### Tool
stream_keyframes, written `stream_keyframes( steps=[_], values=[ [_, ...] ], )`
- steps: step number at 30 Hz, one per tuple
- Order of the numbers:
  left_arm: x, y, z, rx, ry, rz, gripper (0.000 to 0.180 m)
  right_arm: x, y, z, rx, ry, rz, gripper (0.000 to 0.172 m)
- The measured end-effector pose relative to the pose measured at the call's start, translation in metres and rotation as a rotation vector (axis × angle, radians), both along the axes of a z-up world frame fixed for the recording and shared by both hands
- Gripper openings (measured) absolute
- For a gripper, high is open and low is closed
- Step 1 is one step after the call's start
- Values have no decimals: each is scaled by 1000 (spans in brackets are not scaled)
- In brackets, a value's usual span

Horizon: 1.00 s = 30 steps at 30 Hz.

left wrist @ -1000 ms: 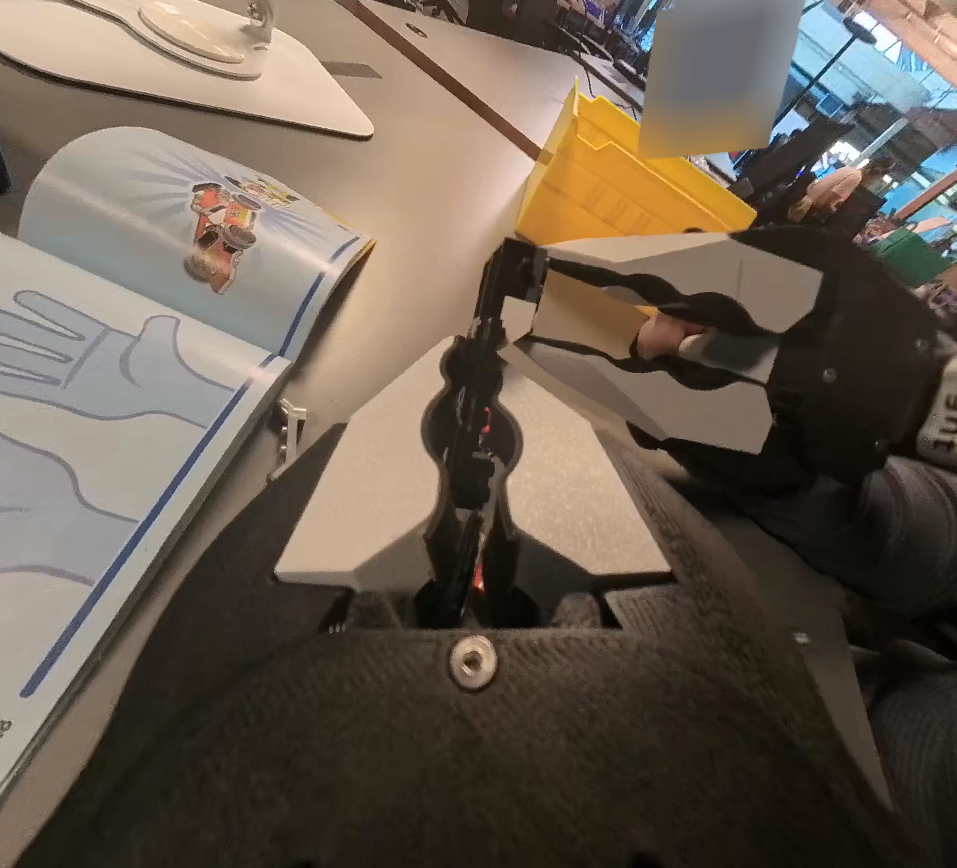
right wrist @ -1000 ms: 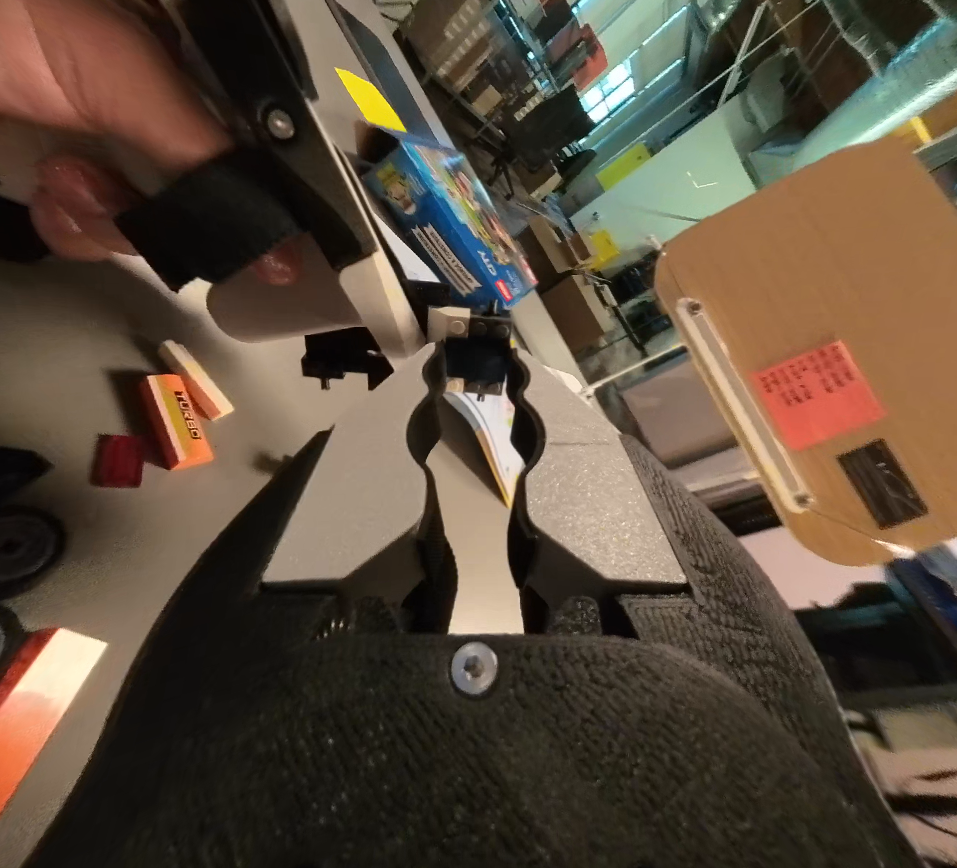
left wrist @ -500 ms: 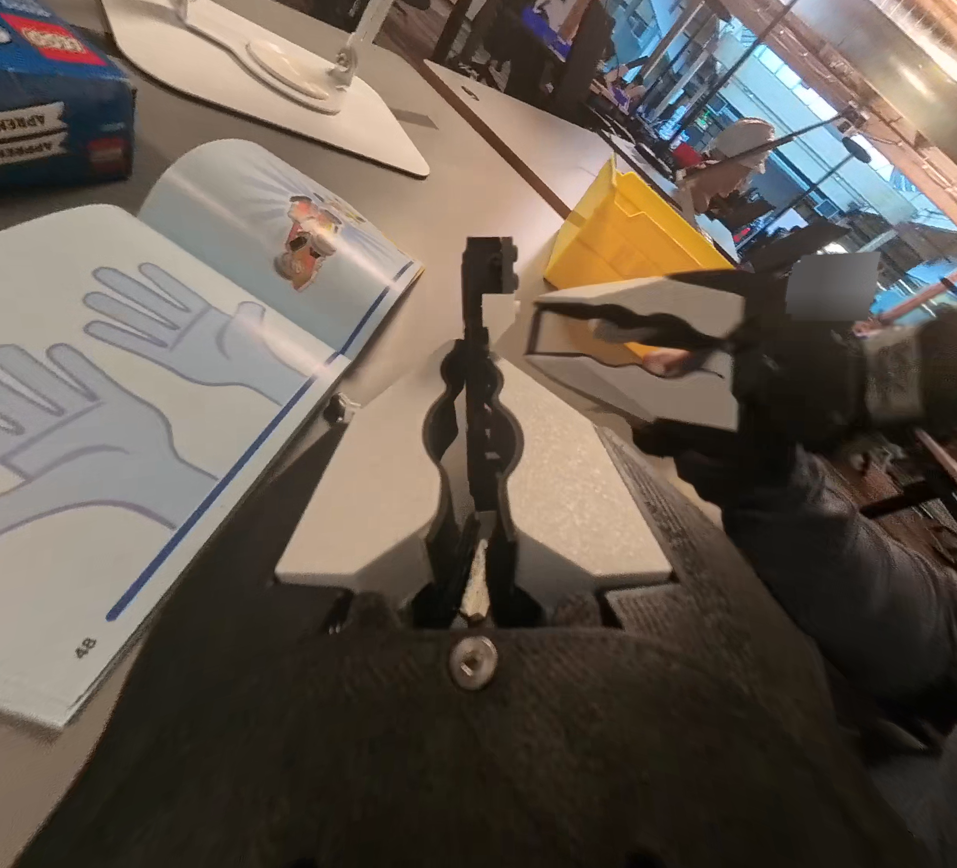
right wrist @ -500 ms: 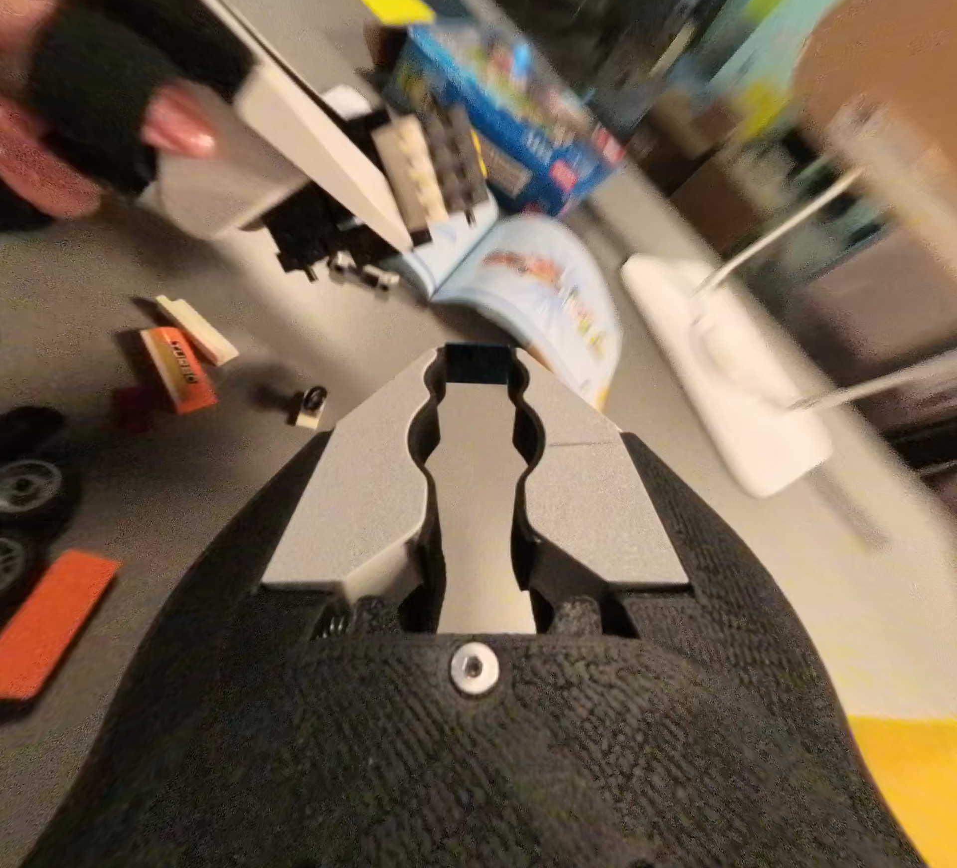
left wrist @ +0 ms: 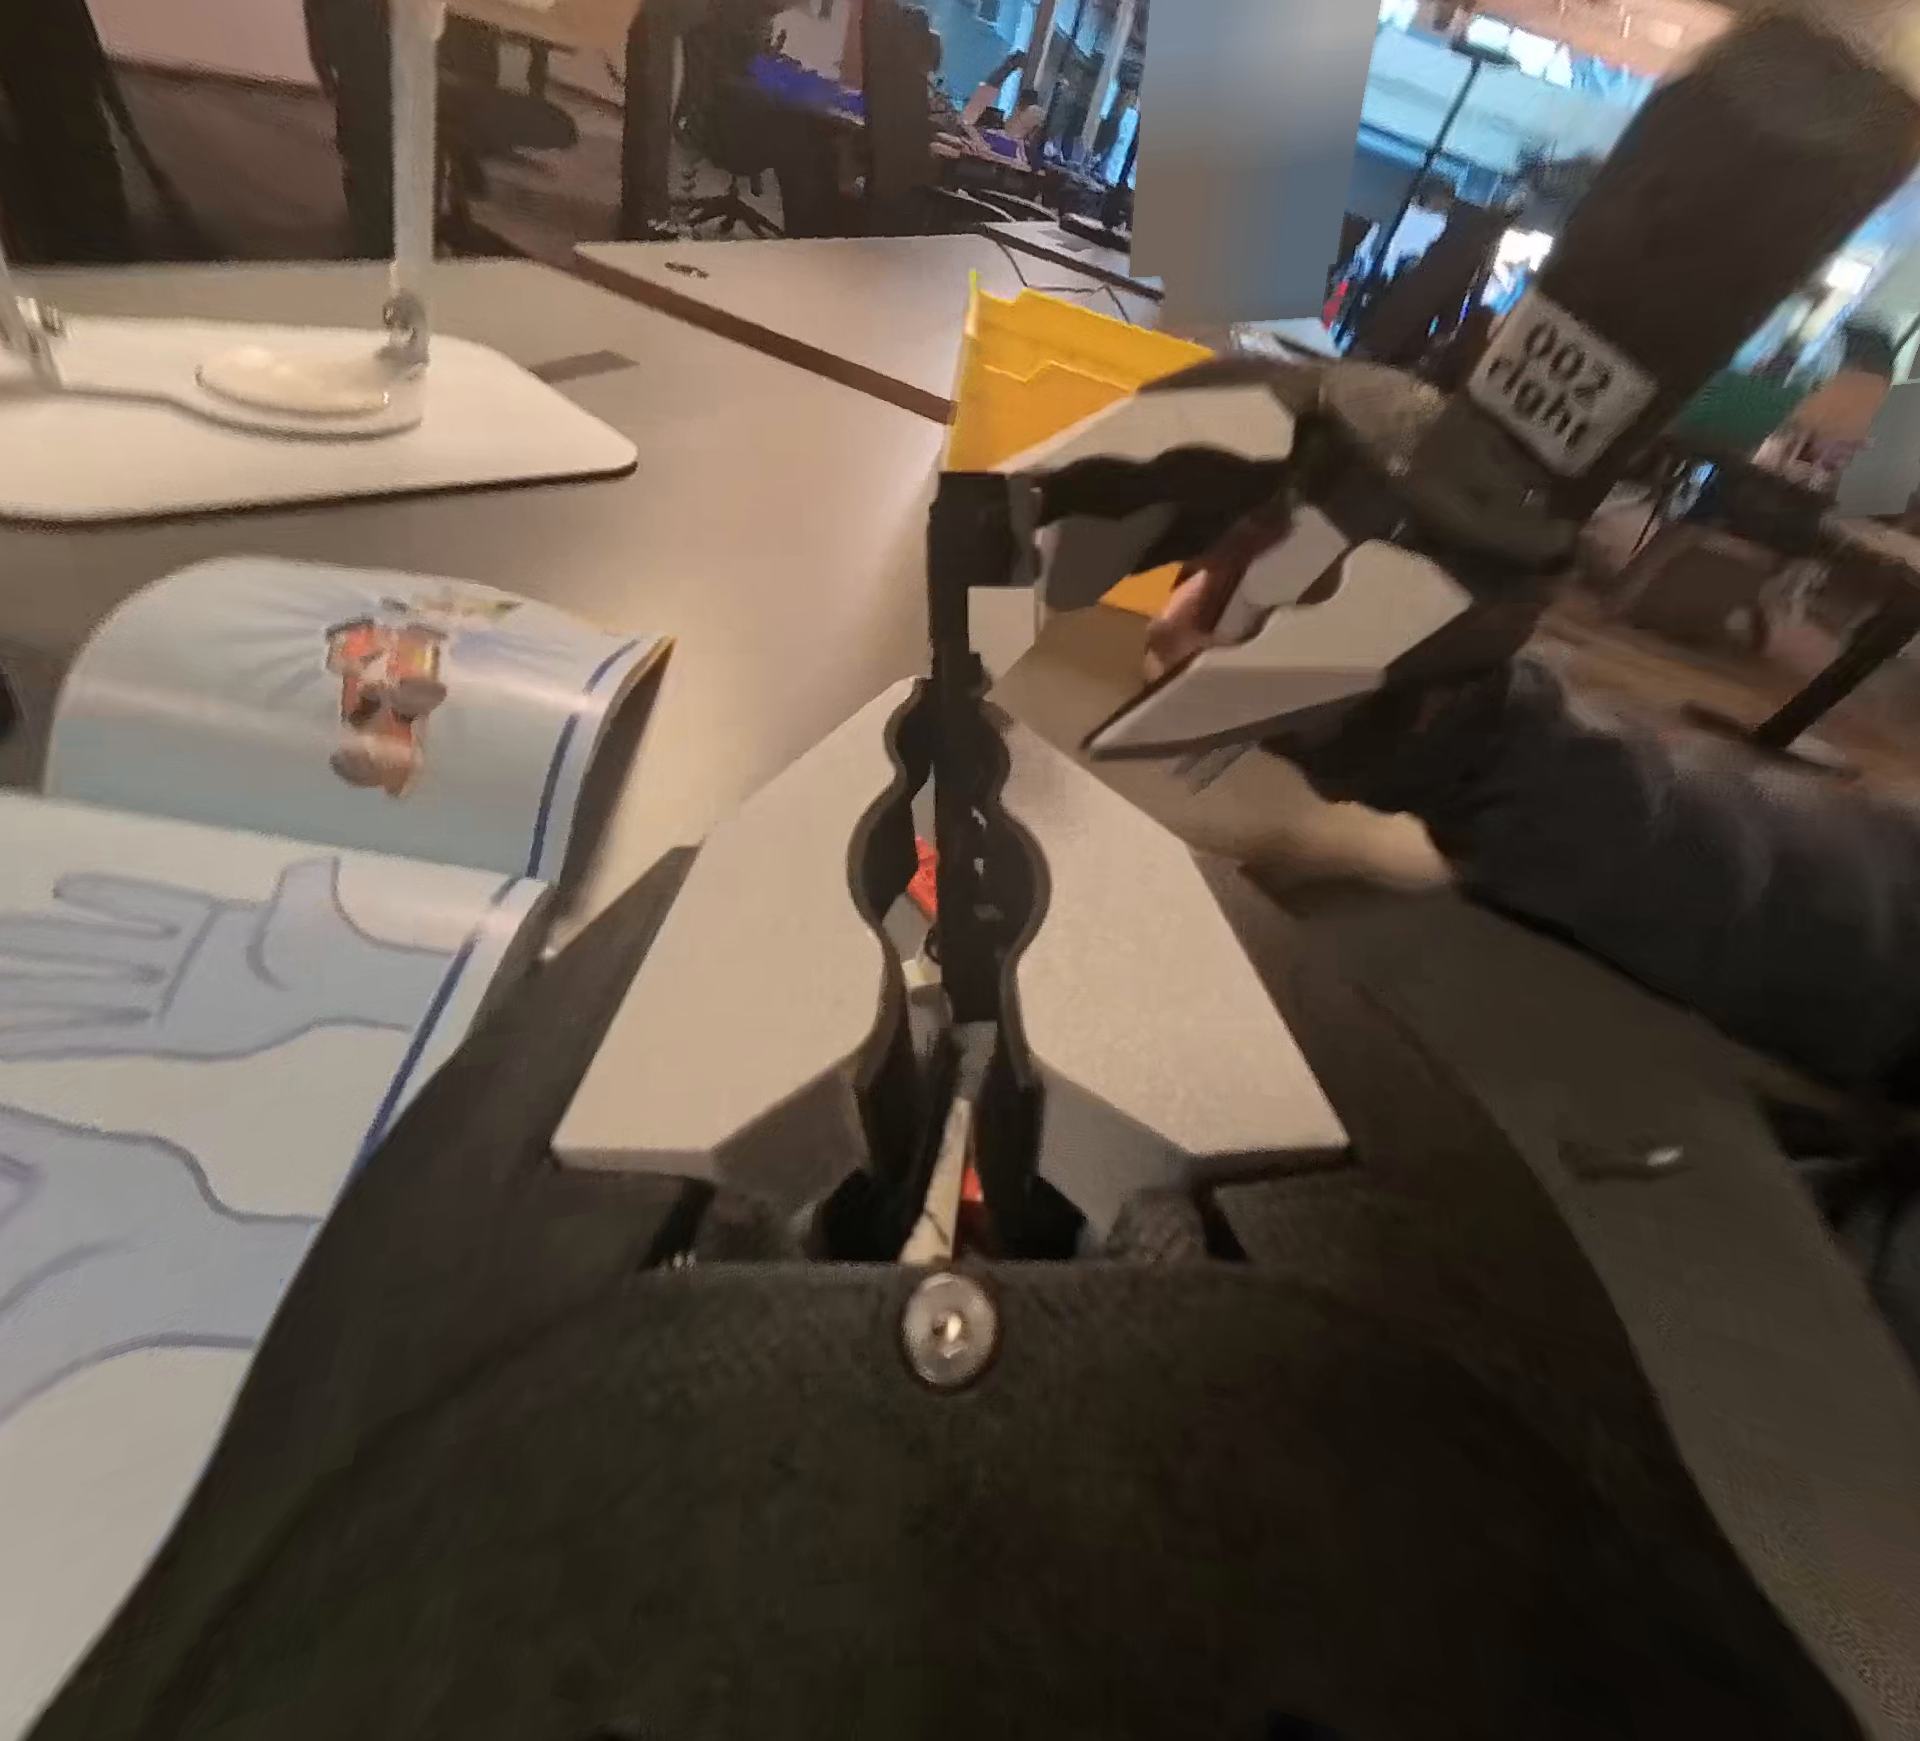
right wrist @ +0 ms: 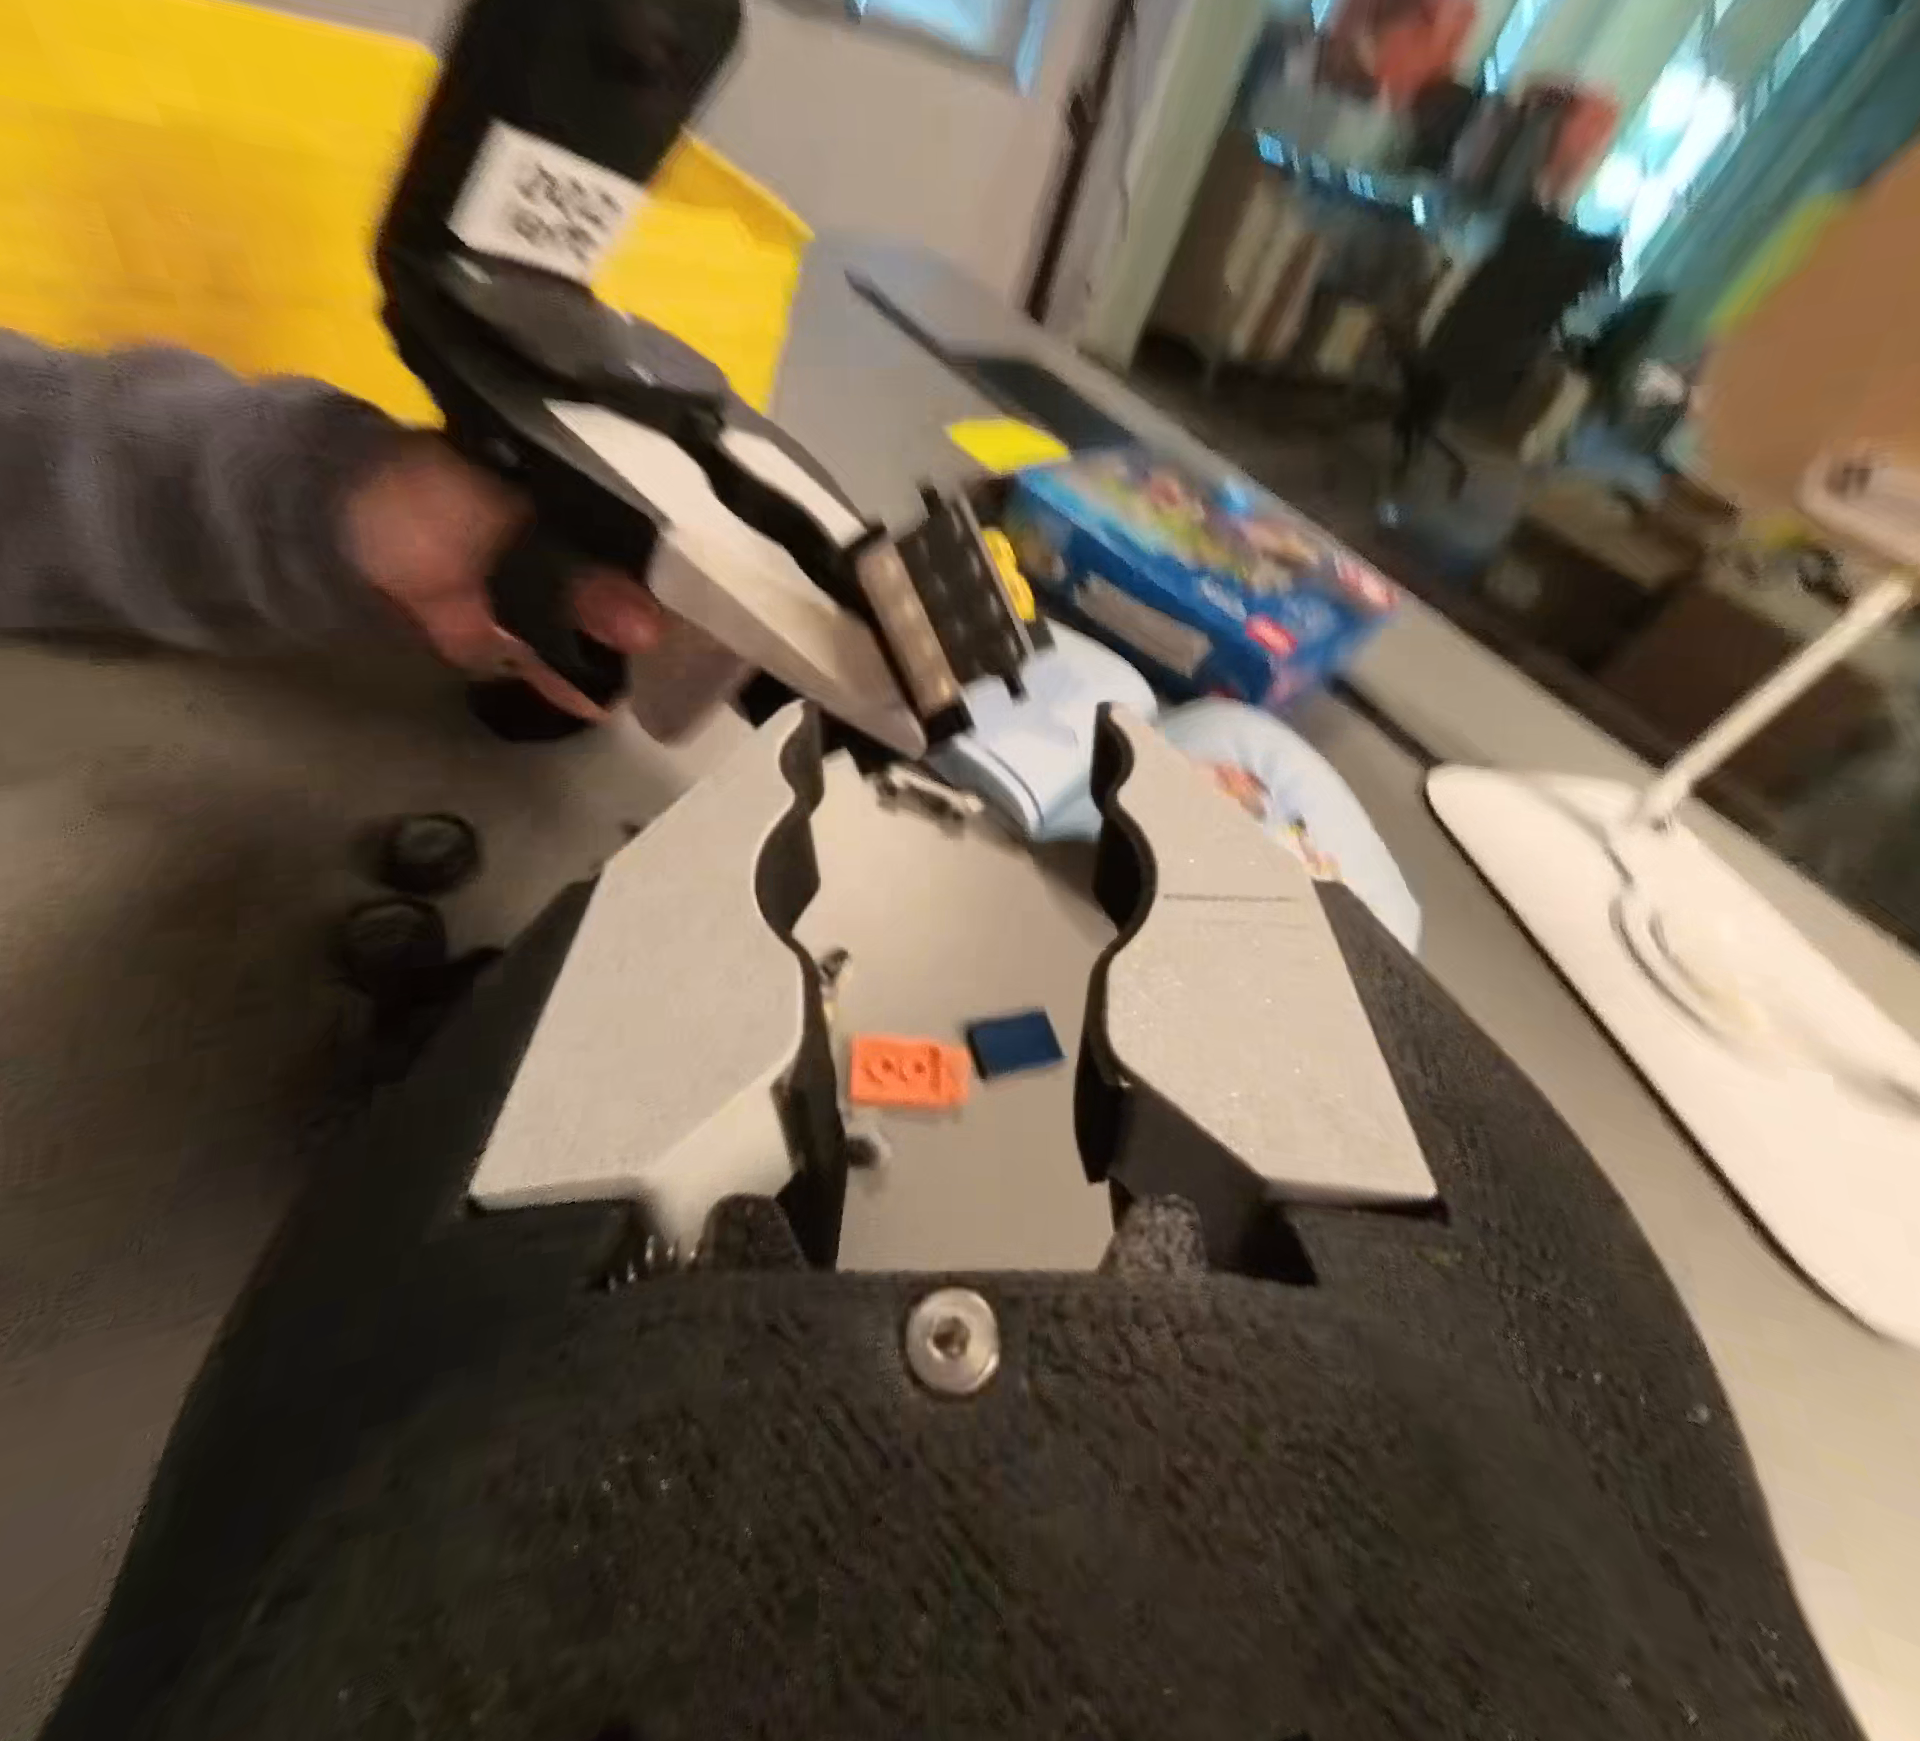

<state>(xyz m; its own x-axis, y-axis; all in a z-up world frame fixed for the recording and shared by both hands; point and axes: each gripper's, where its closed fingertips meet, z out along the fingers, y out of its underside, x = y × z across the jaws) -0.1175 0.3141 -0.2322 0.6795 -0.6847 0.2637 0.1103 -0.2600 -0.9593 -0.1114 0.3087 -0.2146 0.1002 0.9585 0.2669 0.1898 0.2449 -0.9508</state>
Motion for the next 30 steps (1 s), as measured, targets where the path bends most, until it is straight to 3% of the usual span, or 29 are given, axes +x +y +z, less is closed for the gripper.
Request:
stream_keyframes(
  steps=[3,7,19,30],
  values=[
    [10,-9,-3,115,168,-43,3,1,-18,13,59,66,77,43],
    [19,-13,-10,154,268,-72,4,2,-22,4,150,8,78,30],
    [15,-7,-17,108,308,-31,3,1,-13,-4,345,-84,-6,23],
    [-1,8,-19,-17,217,120,3,-13,1,-7,479,-143,-204,21]
  ],
)
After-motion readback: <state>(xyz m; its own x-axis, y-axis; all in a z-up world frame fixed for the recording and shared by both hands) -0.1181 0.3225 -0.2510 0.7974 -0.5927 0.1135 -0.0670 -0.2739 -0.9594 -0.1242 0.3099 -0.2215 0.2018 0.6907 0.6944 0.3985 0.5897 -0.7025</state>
